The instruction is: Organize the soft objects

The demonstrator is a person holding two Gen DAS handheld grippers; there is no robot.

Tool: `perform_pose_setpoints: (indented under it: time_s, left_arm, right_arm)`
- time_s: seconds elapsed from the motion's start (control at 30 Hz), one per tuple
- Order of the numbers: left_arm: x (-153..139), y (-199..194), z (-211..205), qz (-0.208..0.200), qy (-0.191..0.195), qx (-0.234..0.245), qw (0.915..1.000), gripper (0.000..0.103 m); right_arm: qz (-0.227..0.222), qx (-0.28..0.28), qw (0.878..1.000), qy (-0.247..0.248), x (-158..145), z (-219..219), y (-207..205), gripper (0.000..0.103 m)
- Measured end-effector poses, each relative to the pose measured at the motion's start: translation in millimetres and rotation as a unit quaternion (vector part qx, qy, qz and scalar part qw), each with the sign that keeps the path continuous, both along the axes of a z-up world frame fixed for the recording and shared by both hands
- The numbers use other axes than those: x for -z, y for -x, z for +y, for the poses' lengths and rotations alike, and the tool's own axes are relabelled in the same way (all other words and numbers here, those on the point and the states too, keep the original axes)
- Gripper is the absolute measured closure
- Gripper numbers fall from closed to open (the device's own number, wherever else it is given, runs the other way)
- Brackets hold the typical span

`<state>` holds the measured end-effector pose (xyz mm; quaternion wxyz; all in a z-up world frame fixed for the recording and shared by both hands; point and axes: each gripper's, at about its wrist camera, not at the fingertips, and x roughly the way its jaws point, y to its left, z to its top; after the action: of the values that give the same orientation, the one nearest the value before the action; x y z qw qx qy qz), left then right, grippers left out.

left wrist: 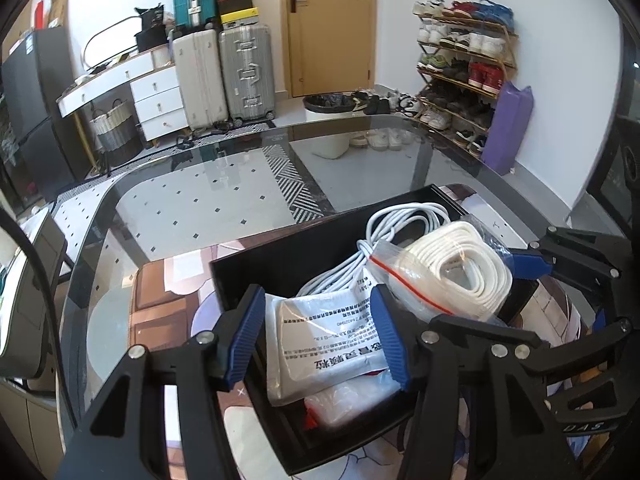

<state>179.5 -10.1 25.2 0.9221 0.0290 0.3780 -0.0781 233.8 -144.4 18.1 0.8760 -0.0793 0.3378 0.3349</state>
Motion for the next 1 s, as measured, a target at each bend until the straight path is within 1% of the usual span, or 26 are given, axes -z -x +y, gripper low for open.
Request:
perform_pose_setpoints:
  time_s: [0.07, 0.1, 0.13, 0.2, 0.23, 0.3, 0.33, 0.4, 0.47, 0.57, 0.67, 0.77, 1.0]
  left_arm:
    - [-2, 1, 2, 0.001, 0.01, -0.004, 0.9999, 0.043]
    - [-4, 3, 2, -0.001, 0.014, -0.006, 0.9999, 0.038]
    - [-7, 6, 2, -0.006, 0.016, -0.005, 0.9998, 0.035]
    - [-11, 11, 1, -0.016, 0.013, -0.004, 0.9998, 0.031]
    - [-13, 14, 1, -0.021, 0.012, -0.003, 0.9997, 0.028]
    - [-18, 20, 1, -0.032, 0.01, -0.005, 0.9994, 0.02]
    - [-20, 23, 1, -0.038, 0.01, -0.005, 0.9992, 0.018]
    - [-25, 29, 2, -0.051, 0.009, -0.009, 0.9986, 0.009]
    - [-28, 37, 5, -0.065, 0.016, -0.016, 0.9977, 0.004]
    - [-31, 47, 9, -0.082, 0.029, -0.035, 0.9956, 0.0]
    - [-30, 55, 13, -0.089, 0.038, -0.049, 0.9942, 0.0]
    - [-27, 62, 17, -0.092, 0.048, -0.058, 0.9929, 0.0]
    - [-13, 72, 20, -0.093, 0.041, -0.073, 0.9921, 0.0]
  right_arm:
    - [-0.009, 0.0, 1.0, -0.002, -1, -1, 1, 0.044]
    - [-0.018, 0.003, 1.0, -0.002, -3, -2, 3, 0.039]
    - [-0.027, 0.006, 1.0, -0.003, -5, -4, 4, 0.035]
    - [-0.042, 0.01, 0.999, -0.009, -10, -8, 7, 0.025]
    - [-0.047, 0.012, 0.999, -0.012, -12, -10, 9, 0.022]
    - [-0.057, 0.021, 0.998, -0.015, -16, -16, 11, 0.013]
    - [-0.061, 0.025, 0.998, -0.017, -17, -19, 12, 0.011]
    - [-0.065, 0.027, 0.997, -0.024, -18, -25, 15, 0.007]
    - [-0.07, 0.028, 0.997, -0.029, -20, -31, 19, 0.001]
    - [-0.082, 0.03, 0.995, -0.037, -22, -39, 25, 0.001]
    - [-0.103, 0.031, 0.993, -0.055, -24, -47, 34, 0.001]
    - [-0.114, 0.029, 0.991, -0.064, -25, -52, 43, 0.001]
    - [-0.12, 0.022, 0.989, -0.083, -22, -58, 60, 0.001]
